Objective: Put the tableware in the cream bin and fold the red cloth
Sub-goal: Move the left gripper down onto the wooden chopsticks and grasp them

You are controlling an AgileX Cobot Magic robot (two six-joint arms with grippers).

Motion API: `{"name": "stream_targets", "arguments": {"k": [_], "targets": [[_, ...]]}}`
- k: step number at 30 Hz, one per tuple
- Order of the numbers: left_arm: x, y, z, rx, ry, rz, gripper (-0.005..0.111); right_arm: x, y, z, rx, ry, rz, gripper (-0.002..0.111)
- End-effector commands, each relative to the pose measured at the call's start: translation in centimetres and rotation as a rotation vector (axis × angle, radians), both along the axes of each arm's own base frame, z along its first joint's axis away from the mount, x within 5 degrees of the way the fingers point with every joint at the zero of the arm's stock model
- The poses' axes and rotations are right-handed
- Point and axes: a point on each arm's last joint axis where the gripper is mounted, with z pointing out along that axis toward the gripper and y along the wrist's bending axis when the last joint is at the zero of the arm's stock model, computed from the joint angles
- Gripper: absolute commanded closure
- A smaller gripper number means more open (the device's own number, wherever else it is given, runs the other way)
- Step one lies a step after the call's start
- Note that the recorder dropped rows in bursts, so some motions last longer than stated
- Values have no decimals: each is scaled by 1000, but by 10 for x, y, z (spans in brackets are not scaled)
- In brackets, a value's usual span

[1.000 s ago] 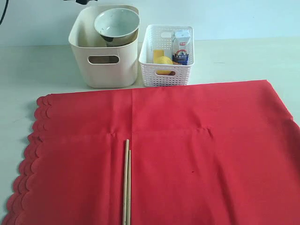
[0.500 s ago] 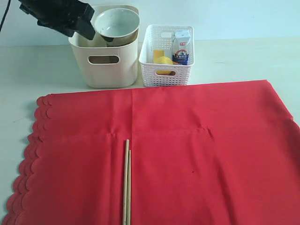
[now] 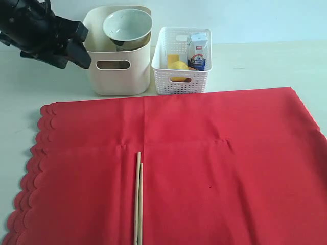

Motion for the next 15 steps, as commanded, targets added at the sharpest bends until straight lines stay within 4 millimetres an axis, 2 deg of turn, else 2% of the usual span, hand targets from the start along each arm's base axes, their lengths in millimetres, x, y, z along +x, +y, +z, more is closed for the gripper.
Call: {"name": "stream_targets", "arguments": {"k": [1,7,15], "targets": [[-22,-7,2,-9,-14,0,52,0,0,-1,0,-6,-4,108],[-48,-26,-5,22,19,-39,52,0,0,-1,0,-6,-4,108],[-84,-70,-23,78,53,-97,52,0,0,-1,0,-6,-4,108]]}}
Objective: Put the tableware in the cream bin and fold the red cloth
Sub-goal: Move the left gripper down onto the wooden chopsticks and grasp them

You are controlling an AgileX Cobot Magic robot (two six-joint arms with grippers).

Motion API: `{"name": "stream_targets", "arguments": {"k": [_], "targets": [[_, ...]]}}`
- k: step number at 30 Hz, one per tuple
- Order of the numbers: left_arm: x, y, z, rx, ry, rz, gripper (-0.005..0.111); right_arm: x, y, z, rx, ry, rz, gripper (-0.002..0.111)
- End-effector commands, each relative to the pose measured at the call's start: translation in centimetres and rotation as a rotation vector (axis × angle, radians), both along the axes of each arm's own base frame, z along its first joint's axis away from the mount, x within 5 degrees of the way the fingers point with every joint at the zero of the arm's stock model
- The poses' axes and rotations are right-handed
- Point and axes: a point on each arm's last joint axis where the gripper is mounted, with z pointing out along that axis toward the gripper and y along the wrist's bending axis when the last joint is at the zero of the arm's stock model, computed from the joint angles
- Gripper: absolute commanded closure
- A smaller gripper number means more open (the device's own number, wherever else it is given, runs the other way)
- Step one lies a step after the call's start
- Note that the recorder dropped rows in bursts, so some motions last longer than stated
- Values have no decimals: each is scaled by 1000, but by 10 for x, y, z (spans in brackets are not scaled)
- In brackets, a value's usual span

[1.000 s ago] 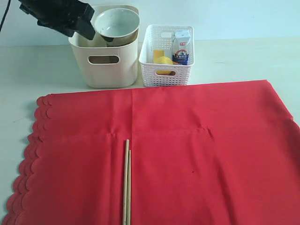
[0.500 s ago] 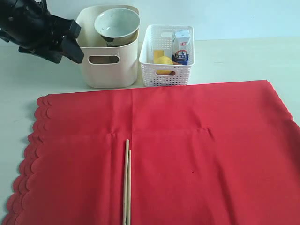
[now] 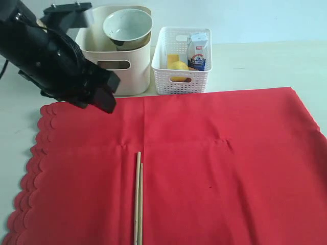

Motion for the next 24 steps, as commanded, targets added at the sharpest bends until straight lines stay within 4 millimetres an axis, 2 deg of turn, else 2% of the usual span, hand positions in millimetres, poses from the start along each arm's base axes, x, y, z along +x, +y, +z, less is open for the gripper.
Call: {"name": "stream_targets", "arguments": {"k": [1,5,7,8,9,13,18,22,24], "targets": [[-25,-28,-8,20,-11,-17,52,0,0,-1,0,-6,-4,108],[-49,-53,-16,28,3,7,55,0,0,-1,0,-6,-4,108],[-55,-60,-21,52,0,3,61,0,0,-1,0,-6,-4,108],[-59,-67,-27,78,-1,3,68,0,0,-1,0,-6,-4,108],[-61,-73,-35,105,0,4,70,0,0,-1,0,-6,-4,108],[-61,-84,-64,176,48,-16,70,0,0,-1,0,-6,-4,108],[-54,-88,-102,291,84,-28,70,0,0,-1,0,-6,-4,108],[-53,-89,-121,336,121,-22,70,0,0,-1,0,-6,-4,108],[-53,-89,-127,350,133,-19,64,0,0,-1,0,-6,-4,108]]}}
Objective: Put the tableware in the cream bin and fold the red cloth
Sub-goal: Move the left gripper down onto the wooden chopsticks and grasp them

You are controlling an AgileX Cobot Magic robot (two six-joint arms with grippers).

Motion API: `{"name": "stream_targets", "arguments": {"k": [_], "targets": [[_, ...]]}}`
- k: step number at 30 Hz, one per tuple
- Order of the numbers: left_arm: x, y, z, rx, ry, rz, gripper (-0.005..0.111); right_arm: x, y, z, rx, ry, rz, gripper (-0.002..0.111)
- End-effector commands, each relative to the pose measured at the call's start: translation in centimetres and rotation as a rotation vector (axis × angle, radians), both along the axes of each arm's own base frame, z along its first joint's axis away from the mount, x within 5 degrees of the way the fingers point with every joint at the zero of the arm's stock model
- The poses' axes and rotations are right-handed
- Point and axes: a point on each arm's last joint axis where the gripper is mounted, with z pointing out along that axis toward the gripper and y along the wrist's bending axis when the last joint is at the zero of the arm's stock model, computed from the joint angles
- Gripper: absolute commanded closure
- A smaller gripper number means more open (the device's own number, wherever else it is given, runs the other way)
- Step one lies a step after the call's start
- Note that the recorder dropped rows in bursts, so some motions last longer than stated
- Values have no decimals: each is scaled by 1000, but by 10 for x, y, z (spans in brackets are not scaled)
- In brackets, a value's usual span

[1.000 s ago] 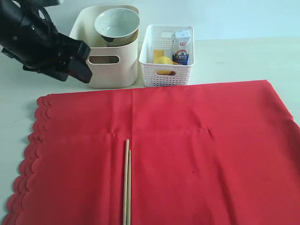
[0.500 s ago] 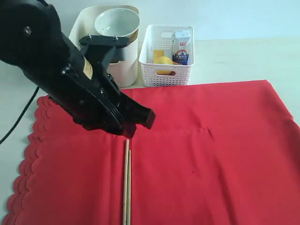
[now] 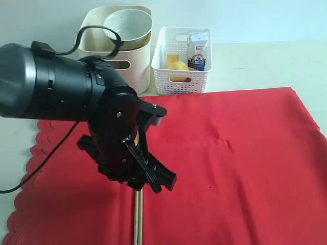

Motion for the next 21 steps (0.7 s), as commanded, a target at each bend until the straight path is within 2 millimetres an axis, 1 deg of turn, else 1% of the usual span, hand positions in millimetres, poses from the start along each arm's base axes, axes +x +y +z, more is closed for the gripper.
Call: {"name": "stream_targets", "arguments": {"k": [1,3,4,9,18,19,21], "targets": [[-1,-1,-12,27,16,13,59,0,0,-1,0,-6,-4,108],[0,-2,-16,32,20,15,50,0,0,-1,0,-6,-4,108],[0,-3,-17,22,14,19,47,0,0,-1,0,-6,-4,108],[-2,-7,-17,-8,23,37,47,0,0,-1,0,-6,-4,108],[-13,-16,-36,34,54,-2,47,0,0,-1,0,-6,-4,108],[-13,-16,-37,36,56,-2,48,0,0,-1,0,-6,-4,108],[-14,-15,-37,43,60,-2,54,0,0,-1,0,-6,-4,108]]}}
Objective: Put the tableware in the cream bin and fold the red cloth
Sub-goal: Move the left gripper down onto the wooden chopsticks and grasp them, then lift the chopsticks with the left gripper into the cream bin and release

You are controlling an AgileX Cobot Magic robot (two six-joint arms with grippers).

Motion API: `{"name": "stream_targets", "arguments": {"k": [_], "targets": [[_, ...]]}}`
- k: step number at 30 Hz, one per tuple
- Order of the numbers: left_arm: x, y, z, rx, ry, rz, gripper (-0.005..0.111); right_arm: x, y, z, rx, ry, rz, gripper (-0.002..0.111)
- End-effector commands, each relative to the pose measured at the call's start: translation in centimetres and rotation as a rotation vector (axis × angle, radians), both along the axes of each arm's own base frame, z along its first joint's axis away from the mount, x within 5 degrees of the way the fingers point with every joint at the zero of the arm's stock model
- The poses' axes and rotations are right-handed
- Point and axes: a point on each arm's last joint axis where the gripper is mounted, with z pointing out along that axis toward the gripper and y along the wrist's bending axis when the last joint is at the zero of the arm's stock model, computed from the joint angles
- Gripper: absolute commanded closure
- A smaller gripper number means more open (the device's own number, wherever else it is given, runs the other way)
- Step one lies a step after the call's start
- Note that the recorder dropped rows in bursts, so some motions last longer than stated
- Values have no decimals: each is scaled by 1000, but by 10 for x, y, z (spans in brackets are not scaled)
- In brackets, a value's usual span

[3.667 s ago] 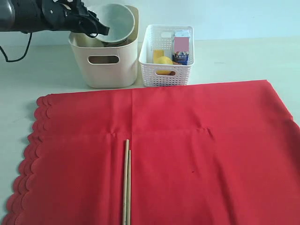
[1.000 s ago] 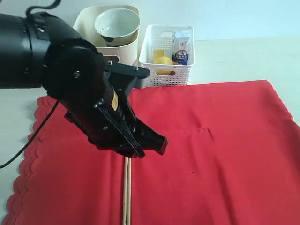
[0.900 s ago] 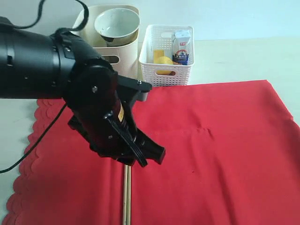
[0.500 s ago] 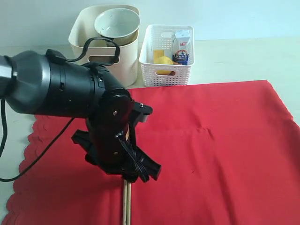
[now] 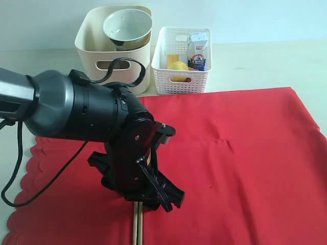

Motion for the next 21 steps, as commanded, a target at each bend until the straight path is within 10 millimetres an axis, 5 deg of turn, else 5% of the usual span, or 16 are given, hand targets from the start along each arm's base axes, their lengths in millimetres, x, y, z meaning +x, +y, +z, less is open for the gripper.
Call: {"name": "stream_targets", "arguments": {"k": [1,5,15,21], "targets": [[-3,0,-7,19,17,0,58,0,0,-1,0,-6,-4,108],[-3,0,-7,26,22,-3,77,0,0,-1,0,-6,-4,108],[-4,2,-7,43,32,-12,105,0,0,-1,0,-6,-4,108],[-4,2,4,24,18,-27,107,0,0,-1,0,-6,-4,108]]}}
